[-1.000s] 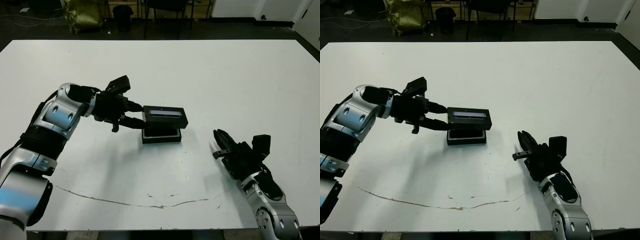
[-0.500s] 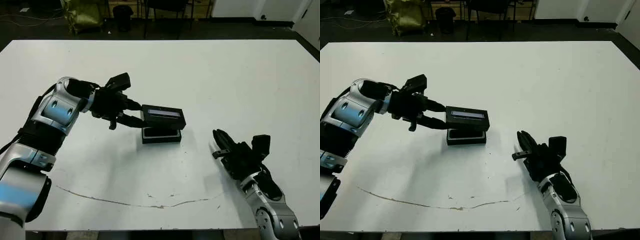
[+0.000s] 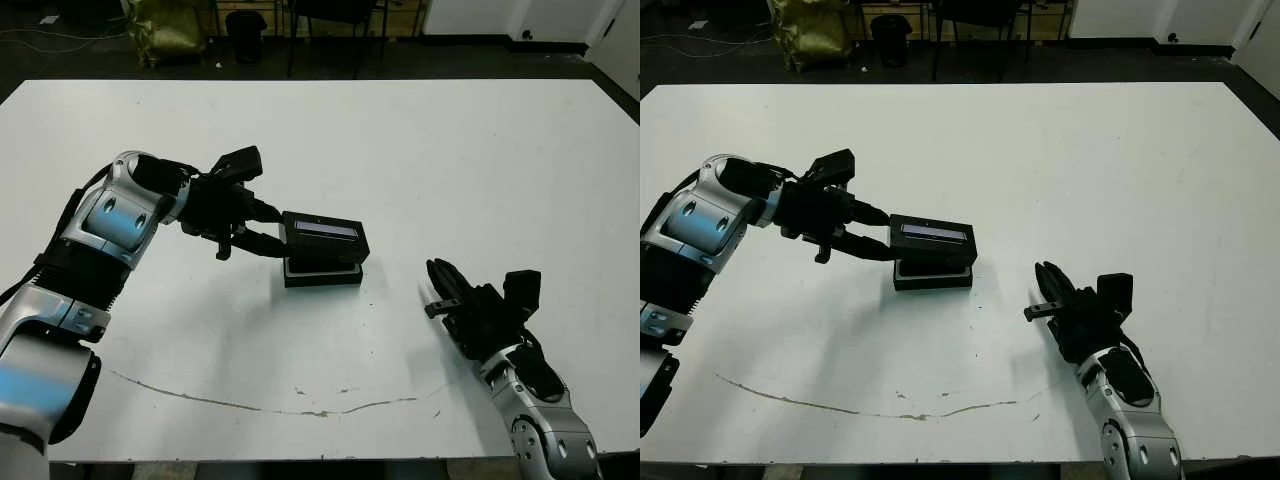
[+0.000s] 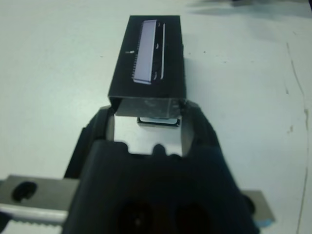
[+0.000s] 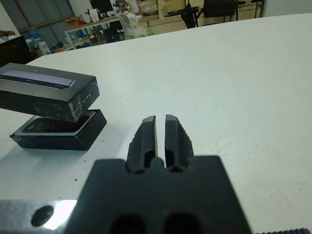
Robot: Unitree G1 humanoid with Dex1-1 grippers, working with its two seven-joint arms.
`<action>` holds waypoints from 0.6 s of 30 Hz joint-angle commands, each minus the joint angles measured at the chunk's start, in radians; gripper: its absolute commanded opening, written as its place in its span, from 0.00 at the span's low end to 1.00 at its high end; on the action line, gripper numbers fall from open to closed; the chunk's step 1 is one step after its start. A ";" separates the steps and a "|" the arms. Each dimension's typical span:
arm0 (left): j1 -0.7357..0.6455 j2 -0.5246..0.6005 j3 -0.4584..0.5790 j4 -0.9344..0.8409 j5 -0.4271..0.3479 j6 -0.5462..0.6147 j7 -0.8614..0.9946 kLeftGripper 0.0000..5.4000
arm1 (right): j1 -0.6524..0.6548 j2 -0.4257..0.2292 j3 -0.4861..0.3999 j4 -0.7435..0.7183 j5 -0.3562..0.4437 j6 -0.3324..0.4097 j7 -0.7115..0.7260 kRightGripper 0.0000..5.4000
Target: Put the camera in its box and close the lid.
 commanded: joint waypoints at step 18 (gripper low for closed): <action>0.008 -0.005 -0.015 -0.039 -0.001 0.041 -0.004 0.35 | 0.014 -0.005 -0.003 0.007 -0.002 0.009 -0.008 0.00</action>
